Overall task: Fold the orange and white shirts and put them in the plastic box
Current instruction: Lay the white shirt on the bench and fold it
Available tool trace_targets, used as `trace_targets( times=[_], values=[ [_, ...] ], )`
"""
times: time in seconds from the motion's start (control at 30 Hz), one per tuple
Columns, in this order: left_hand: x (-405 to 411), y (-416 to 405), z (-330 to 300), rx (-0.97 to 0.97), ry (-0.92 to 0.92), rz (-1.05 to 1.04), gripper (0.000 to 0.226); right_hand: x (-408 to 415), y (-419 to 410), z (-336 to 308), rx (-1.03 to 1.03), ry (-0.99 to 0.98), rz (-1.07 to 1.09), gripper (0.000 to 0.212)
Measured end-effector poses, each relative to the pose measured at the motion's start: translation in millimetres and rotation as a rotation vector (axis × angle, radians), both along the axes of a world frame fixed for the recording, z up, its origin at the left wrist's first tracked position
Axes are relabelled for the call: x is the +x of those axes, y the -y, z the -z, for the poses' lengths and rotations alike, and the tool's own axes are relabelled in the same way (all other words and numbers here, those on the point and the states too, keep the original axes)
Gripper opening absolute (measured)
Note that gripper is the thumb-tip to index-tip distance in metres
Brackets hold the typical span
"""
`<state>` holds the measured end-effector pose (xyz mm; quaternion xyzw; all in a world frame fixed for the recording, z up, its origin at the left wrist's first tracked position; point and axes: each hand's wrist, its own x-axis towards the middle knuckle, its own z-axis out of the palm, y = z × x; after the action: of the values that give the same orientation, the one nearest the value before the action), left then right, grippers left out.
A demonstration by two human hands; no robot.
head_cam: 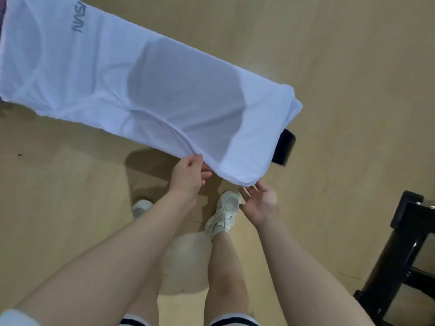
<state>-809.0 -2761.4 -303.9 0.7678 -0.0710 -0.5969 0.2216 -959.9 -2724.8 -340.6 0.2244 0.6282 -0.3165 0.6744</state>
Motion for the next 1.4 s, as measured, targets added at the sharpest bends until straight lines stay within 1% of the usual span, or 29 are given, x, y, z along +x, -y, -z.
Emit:
trace_targets(
  times=[0.03,0.1,0.13,0.17,0.23,0.33,0.4,0.47,0.53,0.57,0.6,0.63,0.67,0.73,0.77,0.8,0.83,0.87,0.9,0.97,1.03,1.07,1.1,1.13,1.2,1.27,1.33,1.37,1.4],
  values=[
    [-4.2,0.6,1.8,0.007,0.030,-0.001,0.017,0.9,-2.1,2.9,-0.019,0.035,0.047,0.024],
    [-11.9,1.7,3.1,0.027,0.074,0.025,0.016,6.3,-4.9,2.2,-0.052,0.076,0.210,0.025],
    [-15.1,2.8,3.6,0.040,0.082,0.042,0.015,10.0,-4.0,-1.7,-0.051,0.087,0.261,0.024],
    [-18.0,4.2,5.3,0.052,0.081,0.055,0.015,12.8,-2.7,-5.8,-0.045,0.093,0.259,0.021],
    [-22.2,9.7,6.8,0.075,0.072,0.067,0.017,13.5,-0.4,-11.0,0.004,0.057,0.163,0.015],
    [-23.4,21.4,5.7,0.089,0.086,0.094,0.022,6.0,9.2,-21.6,0.118,-0.033,-0.039,0.013],
    [-23.3,27.9,1.8,0.103,0.088,0.103,0.018,-3.8,19.2,-31.3,0.153,-0.109,-0.191,0.011],
    [-25.0,35.6,-4.4,0.092,0.080,0.118,0.015,-16.8,32.8,-39.6,0.145,-0.185,-0.323,0.013],
    [-28.3,45.9,-9.1,0.029,0.068,0.162,0.017,-28.2,47.9,-47.5,0.133,-0.175,-0.341,0.015],
    [-30.3,50.9,-9.1,-0.015,0.059,0.187,0.016,-32.3,54.6,-49.5,0.129,-0.169,-0.318,0.021],
    [-32.1,54.5,-8.4,-0.049,0.050,0.217,0.013,-33.7,60.1,-49.9,0.115,-0.196,-0.295,0.026],
    [-33.3,56.6,-6.9,-0.067,0.044,0.257,0.013,-33.6,63.1,-47.9,0.073,-0.296,-0.305,0.029],
    [-33.6,56.8,-3.6,-0.079,0.045,0.311,0.018,-32.2,63.7,-45.1,-0.005,-0.471,-0.389,0.029],
    [-30.4,50.5,6.1,-0.128,0.124,0.509,0.029,-26.2,56.8,-41.4,-0.255,-0.880,-0.726,0.027],
    [-27.6,46.3,9.4,-0.179,0.196,0.622,0.031,-22.2,51.1,-37.9,-0.382,-0.979,-0.892,0.034],
    [-24.8,42.1,11.8,-0.244,0.262,0.718,0.032,-17.7,46.3,-33.4,-0.470,-1.007,-1.024,0.045],
    [-22.9,37.9,13.4,-0.294,0.309,0.808,0.032,-14.8,42.3,-26.1,-0.511,-0.999,-1.112,0.053],
    [-21.0,34.1,15.4,-0.330,0.349,0.897,0.031,-12.5,42.0,-21.8,-0.514,-0.991,-1.153,0.058],
    [-19.6,30.6,17.5,-0.345,0.394,0.995,0.029,-12.6,43.6,-16.4,-0.497,-0.991,-1.143,0.059],
    [-17.9,23.4,22.0,-0.400,0.544,1.231,0.026,-15.5,50.7,-11.4,-0.439,-0.964,-1.029,0.054],
    [-15.7,19.8,24.6,-0.490,0.689,1.470,0.024,-21.0,54.6,-10.1,-0.398,-0.907,-0.919,0.038],
    [-14.9,21.5,22.2,-0.510,0.732,1.560,0.029,-24.3,54.0,-10.8,-0.410,-0.866,-0.889,0.025],
    [-13.5,23.5,19.6,-0.543,0.774,1.616,0.035,-28.2,51.7,-12.5,-0.426,-0.808,-0.860,0.012],
    [-11.9,25.9,16.6,-0.579,0.793,1.661,0.039,-31.8,48.6,-15.0,-0.442,-0.748,-0.830,0.008],
    [-8.2,28.7,11.5,-0.623,0.755,1.756,0.042,-41.6,40.5,-18.2,-0.442,-0.701,-0.798,0.021],
    [-4.4,24.8,7.9,-0.636,0.693,1.885,0.041,-51.4,32.1,-21.9,-0.395,-0.734,-0.790,0.023],
    [-1.8,16.6,6.9,-0.634,0.664,1.957,0.040,-51.7,24.5,-23.3,-0.326,-0.758,-0.825,0.018],
    [0.0,12.3,7.0,-0.638,0.638,1.955,0.038,-48.7,20.0,-22.8,-0.303,-0.789,-0.878,0.012],
    [2.5,9.1,6.8,-0.653,0.619,1.926,0.032,-43.9,16.5,-23.7,-0.306,-0.867,-0.962,0.005]
  ],
)
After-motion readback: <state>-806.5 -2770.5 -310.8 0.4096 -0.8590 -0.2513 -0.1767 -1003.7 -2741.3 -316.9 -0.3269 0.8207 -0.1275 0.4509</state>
